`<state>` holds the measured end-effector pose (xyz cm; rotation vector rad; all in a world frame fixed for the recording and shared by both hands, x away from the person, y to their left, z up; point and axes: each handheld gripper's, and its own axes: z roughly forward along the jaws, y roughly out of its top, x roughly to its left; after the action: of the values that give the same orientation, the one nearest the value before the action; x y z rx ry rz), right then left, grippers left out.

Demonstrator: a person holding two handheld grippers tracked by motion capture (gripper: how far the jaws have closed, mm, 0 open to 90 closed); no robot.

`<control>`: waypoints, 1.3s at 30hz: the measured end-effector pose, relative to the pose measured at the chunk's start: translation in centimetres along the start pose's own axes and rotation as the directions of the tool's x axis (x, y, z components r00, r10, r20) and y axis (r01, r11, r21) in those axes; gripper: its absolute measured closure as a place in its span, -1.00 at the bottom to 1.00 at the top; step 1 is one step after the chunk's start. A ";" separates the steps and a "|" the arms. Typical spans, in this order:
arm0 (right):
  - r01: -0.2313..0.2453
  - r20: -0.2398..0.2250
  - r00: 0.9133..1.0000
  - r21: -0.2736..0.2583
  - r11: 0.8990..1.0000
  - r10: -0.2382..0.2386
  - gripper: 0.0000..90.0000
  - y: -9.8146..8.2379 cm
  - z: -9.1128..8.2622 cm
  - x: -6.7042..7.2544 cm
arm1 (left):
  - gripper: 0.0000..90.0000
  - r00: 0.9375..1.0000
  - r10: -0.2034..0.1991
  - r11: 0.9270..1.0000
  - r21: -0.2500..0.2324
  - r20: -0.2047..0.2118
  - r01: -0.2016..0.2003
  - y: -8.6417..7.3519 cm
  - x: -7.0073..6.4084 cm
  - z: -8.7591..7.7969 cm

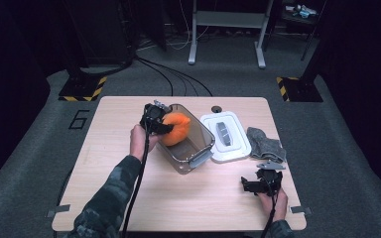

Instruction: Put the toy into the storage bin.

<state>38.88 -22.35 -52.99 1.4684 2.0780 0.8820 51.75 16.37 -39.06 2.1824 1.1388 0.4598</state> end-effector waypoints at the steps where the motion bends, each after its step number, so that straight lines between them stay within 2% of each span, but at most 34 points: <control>1: 0.000 0.000 1.000 0.000 1.000 0.000 -1.00 0.0 0.0 0.0 | 0.35 1.000 0.001 1.000 0.008 -0.001 -0.001 0.0 0.0 0.2; 6: -0.001 0.000 1.000 0.000 1.000 0.001 -1.00 0.0 0.0 0.0 | 0.30 1.000 -0.002 0.999 0.040 0.001 0.002 0.0 0.0 0.8; 11: -0.001 0.000 1.000 0.000 1.000 0.001 -1.00 0.0 0.0 0.0 | 0.19 1.000 0.016 0.997 0.080 -0.004 -0.016 0.2 -0.3 1.6; 17: 0.000 0.000 1.000 0.000 1.000 0.000 -1.00 0.0 0.0 0.0 | -0.17 1.000 0.011 0.995 0.100 0.008 -0.012 0.2 -0.3 1.9; 24: 0.002 0.000 1.000 -0.001 1.000 -0.002 -1.00 0.0 0.0 0.0 | -0.50 1.000 -0.017 0.999 0.049 0.012 0.017 0.2 0.2 0.5; 28: 0.002 0.000 1.000 -0.001 1.000 -0.002 -1.00 0.0 0.0 0.0 | -0.63 0.999 -0.031 0.999 0.020 0.016 0.030 0.1 0.6 -1.2; 32: 0.000 0.000 1.000 0.000 1.000 0.000 -1.00 0.0 0.0 0.0 | -0.67 0.999 -0.031 0.999 -0.019 0.018 0.032 -0.1 0.8 -2.8; 39: -0.001 0.002 1.000 0.001 1.000 0.001 -1.00 0.0 0.0 0.0 | -0.73 1.000 -0.025 0.998 -0.058 0.018 0.026 -0.9 1.0 -5.0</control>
<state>38.87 -22.31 -52.97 1.4708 2.0768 0.8794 48.98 19.45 -35.87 2.1156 1.1283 0.4563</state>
